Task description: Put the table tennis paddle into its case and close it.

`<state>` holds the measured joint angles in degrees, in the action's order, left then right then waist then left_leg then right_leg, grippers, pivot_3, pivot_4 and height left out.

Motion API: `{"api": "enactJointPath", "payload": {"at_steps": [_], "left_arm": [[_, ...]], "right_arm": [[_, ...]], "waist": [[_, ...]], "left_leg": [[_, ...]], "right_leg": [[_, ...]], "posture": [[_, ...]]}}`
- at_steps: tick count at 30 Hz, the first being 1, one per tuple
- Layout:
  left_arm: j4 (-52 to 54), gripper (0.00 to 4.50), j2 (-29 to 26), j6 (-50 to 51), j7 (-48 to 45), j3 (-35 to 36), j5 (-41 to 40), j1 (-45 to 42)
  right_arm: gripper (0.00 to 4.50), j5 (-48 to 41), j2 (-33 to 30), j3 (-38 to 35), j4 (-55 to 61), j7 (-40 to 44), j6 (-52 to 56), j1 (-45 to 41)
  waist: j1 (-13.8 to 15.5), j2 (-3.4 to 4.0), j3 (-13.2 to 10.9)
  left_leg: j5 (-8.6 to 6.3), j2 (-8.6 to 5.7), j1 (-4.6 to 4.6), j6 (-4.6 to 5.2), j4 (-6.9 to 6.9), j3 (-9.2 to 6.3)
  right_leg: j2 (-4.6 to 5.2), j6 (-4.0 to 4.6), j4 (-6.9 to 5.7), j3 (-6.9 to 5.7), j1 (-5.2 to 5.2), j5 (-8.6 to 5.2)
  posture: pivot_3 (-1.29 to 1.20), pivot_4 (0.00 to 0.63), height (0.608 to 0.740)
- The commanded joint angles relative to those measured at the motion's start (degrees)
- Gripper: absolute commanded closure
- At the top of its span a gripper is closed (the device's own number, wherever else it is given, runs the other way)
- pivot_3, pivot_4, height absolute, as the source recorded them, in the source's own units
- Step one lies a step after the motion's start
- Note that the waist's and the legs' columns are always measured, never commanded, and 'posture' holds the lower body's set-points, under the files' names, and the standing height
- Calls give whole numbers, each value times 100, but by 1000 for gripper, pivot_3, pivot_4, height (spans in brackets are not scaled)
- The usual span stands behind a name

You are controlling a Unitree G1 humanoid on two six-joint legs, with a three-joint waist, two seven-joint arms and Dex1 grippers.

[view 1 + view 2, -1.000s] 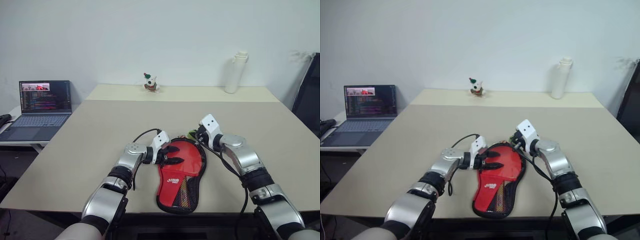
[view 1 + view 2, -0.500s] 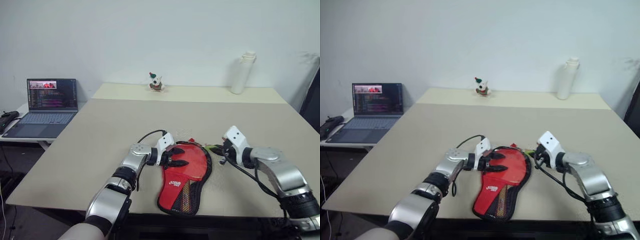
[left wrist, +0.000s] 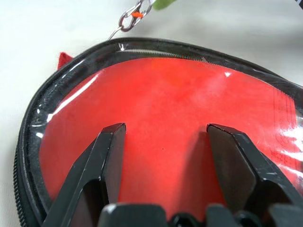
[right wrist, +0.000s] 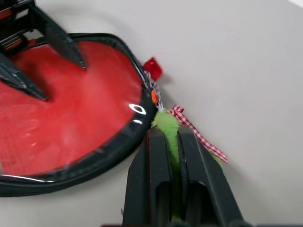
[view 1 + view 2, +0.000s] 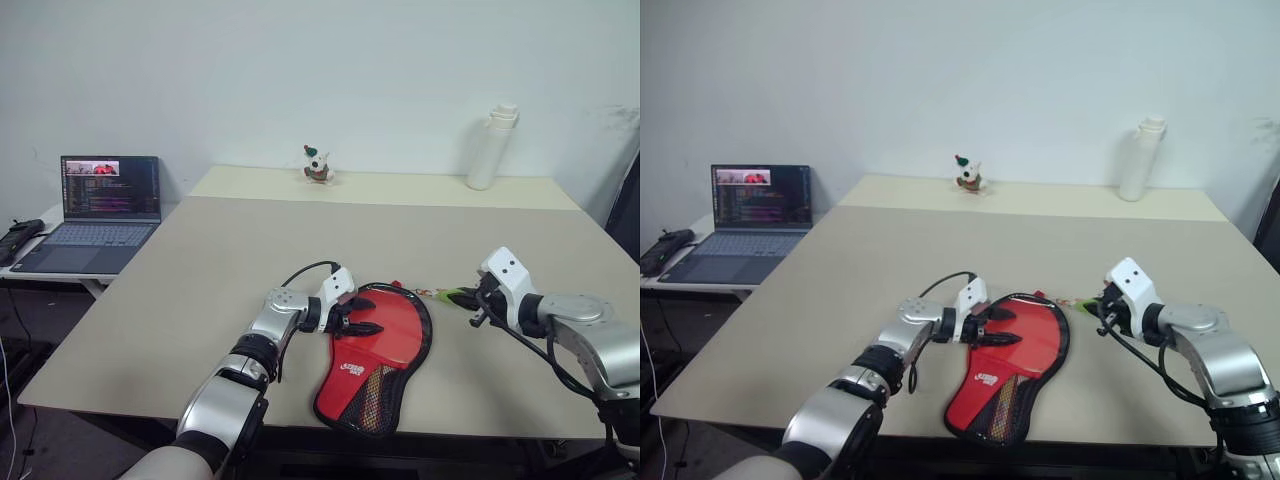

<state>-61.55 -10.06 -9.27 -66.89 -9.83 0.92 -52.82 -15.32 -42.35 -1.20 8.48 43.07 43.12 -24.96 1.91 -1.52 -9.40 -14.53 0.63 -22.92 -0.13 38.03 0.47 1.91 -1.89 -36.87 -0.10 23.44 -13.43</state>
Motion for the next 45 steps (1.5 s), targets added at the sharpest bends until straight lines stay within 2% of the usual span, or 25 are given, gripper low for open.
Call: {"api": "enactJointPath", "payload": {"at_steps": [1, 5, 13, 19, 23, 28, 36, 39, 45], "left_arm": [[-494, 1528, -70, 193, 20, -302, 407, 327], [-498, 1528, -58, 205, 68, -291, 404, 346], [-542, 1528, -6, 204, 79, -299, 408, 309], [-621, 1528, 54, 179, 120, -313, 431, 235], [-650, 1528, 61, 154, 134, -307, 435, 220], [-682, 1528, 82, 141, 180, -313, 455, 209], [-688, 1528, 110, 139, 252, -305, 464, 197], [-682, 1528, 107, 142, 266, -300, 462, 205], [-677, 1528, 107, 150, 282, -294, 465, 209]], "right_arm": [[4473, 59, -287, -405, -196, -78, -154, -293], [4473, -74, -578, -440, -60, 240, -79, -99], [4473, -640, -1262, -866, 799, 826, 341, 977], [4473, -1489, -1357, -1389, 2297, 1066, 1077, 2348], [4473, -2280, -1218, -1600, 3510, 985, 1645, 3133], [4473, -2912, -1003, -1387, 4393, 644, 1923, 3724], [4473, -4071, -927, -1345, 5035, 302, 2179, 4395], [4473, -4448, -1092, -1350, 5148, 95, 2042, 4635], [4473, -4532, -1208, -1369, 4935, -461, 1959, 4246]], "waist": [[-1, 0, 0], [3, 3, 1], [-42, 27, 17], [-33, 38, 30], [-40, 39, 38], [-40, 35, 45], [-15, 36, 47], [-13, 35, 46], [-19, 25, 48]], "left_leg": [[0, 0, 0, 0, 1, -3], [0, -3, -3, 0, 1, -16], [2, -4, 5, 2, 4, -37], [4, -6, 4, 4, 3, -39], [3, -4, 9, 4, 6, -43], [3, -5, 10, 3, 6, -46], [1, -16, 1, 3, -3, -52], [-1, -18, 0, 5, -5, -53], [-3, -20, 2, 6, -4, -53]], "right_leg": [[0, 0, 0, -3, 0, 0], [5, 7, 1, -37, -12, -5], [11, 4, -2, -44, -23, -11], [12, 0, 1, -49, -28, -14], [12, -2, -2, -46, -30, -14], [14, -3, 1, -48, -31, -15], [24, -16, 12, -51, -31, -24], [26, -20, 15, -51, -31, -27], [30, -22, 15, -49, -31, -27]], "posture": [[0, 150, 740], [0, 150, 740], [0, 150, 740], [0, 150, 740], [0, 150, 740], [0, 150, 740], [0, 150, 740], [0, 150, 740], [0, 150, 740]]}}
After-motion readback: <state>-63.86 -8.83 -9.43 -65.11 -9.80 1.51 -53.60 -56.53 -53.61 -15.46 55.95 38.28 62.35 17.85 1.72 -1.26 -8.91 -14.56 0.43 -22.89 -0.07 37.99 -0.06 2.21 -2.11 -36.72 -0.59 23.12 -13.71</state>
